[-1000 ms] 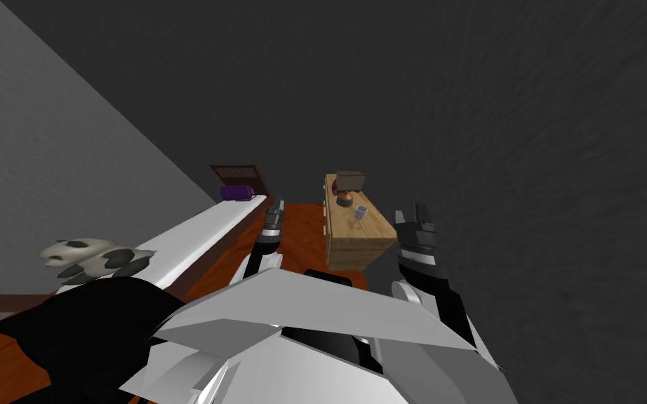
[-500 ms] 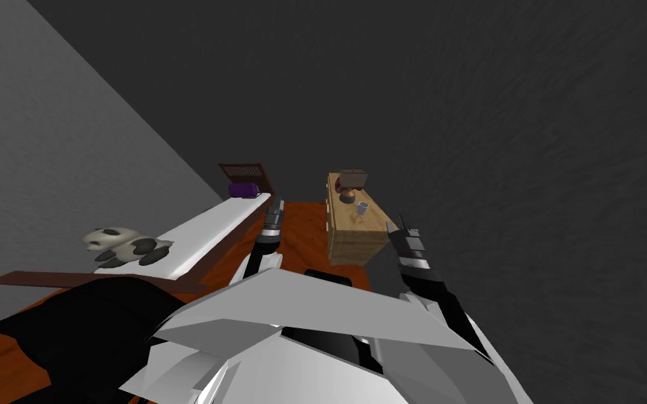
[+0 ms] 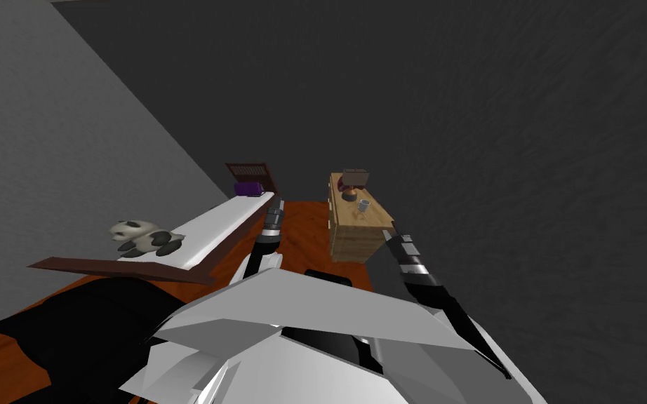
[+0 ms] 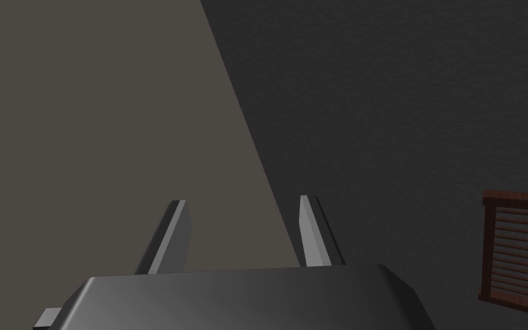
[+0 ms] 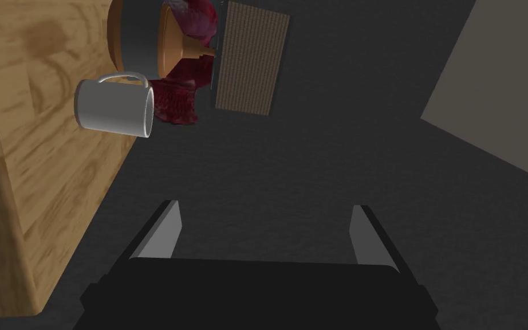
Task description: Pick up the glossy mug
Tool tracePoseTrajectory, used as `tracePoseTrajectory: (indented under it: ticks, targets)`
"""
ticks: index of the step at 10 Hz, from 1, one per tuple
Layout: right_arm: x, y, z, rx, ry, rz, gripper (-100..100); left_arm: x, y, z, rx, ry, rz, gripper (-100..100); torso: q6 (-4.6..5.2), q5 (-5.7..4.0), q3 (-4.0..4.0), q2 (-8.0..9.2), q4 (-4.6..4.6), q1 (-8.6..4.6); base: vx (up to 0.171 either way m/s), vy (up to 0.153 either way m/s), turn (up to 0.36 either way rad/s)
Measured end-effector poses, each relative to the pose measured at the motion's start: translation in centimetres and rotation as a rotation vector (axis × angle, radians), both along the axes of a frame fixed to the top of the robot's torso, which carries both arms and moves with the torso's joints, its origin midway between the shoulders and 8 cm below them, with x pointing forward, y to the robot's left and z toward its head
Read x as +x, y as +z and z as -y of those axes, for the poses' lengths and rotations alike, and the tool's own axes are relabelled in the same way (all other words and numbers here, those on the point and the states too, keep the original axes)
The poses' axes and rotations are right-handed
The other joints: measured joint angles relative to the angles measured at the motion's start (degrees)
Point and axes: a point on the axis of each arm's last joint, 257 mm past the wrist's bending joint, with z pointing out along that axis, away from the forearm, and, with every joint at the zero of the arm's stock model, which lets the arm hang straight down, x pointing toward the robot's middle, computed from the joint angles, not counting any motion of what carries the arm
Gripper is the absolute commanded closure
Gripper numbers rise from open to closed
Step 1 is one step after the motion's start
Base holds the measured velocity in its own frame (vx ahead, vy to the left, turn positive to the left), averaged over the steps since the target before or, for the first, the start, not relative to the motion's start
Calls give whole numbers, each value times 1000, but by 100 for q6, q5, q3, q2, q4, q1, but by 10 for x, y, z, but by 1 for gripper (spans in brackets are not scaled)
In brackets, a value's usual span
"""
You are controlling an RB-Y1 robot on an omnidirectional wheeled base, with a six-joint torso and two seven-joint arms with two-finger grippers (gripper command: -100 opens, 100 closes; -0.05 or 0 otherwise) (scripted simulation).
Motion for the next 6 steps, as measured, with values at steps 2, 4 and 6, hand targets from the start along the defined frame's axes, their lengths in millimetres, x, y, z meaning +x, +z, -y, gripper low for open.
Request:
tracePoseTrajectory:
  ticks: [2, 4, 6]
  targets:
    - [-3, -23, 5, -17, 18, -82, -100, 0, 0, 0, 0, 0, 0, 0, -1, 0, -6, -9, -3, 4, -77, 31, 37]
    - [-5, -44, 12, -42, 31, -147, -100, 0, 0, 0, 0, 0, 0, 0, -1, 0, -11, -17, -5, 1, -72, 45, 46]
    - [-9, -66, 20, -70, 40, -222, -100, 0, 0, 0, 0, 0, 0, 0, 0, 2, -10, -17, -4, 9, -57, 47, 18]
